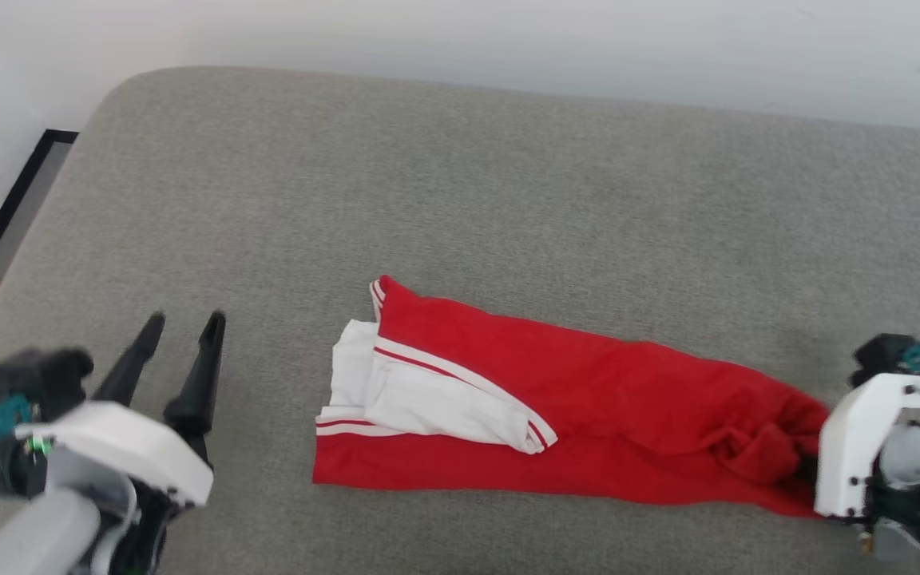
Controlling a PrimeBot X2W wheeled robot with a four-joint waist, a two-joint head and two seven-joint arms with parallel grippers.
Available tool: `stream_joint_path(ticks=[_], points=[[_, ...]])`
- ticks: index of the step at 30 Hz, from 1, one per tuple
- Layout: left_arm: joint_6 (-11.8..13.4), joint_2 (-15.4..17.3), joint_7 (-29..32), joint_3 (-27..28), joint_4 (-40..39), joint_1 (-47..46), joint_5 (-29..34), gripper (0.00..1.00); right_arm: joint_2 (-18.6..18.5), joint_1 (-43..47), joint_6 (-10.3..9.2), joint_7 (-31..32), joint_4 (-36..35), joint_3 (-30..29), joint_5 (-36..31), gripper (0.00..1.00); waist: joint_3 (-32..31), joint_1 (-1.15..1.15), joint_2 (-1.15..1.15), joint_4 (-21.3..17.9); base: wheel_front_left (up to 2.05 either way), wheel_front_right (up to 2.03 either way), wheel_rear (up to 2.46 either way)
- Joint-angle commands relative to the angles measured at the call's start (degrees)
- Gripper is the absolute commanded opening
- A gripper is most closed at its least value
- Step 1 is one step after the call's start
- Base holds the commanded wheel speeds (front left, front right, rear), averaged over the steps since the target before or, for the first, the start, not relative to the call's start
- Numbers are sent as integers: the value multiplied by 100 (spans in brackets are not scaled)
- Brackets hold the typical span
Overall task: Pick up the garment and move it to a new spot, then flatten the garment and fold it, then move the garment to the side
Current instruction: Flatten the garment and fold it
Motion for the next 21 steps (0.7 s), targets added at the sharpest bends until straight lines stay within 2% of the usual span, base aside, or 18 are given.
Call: stream_joint_path(ticks=[1, 6, 12, 21], points=[[-74, -156, -26, 228, 46, 296, 154, 100, 61, 75, 32, 22, -7, 189, 227, 0, -35, 0, 0, 34, 0, 0, 0], [-379, -707, -27, 1117, 126, 991, 776, 100, -205, 112, 20, -33, -195, 286, 684, 0, -109, 0, 0, 75, 0, 0, 0], [-770, -1326, -28, 1943, 160, 1654, 1486, 100, -458, 151, 20, -104, -365, 258, 873, 0, -200, 0, 0, 61, 0, 0, 0], [-1334, -2093, -29, 2880, 211, 2281, 2271, 100, -814, 330, 18, -10, -464, -313, 811, 0, -354, 0, 0, -33, 0, 0, 0]])
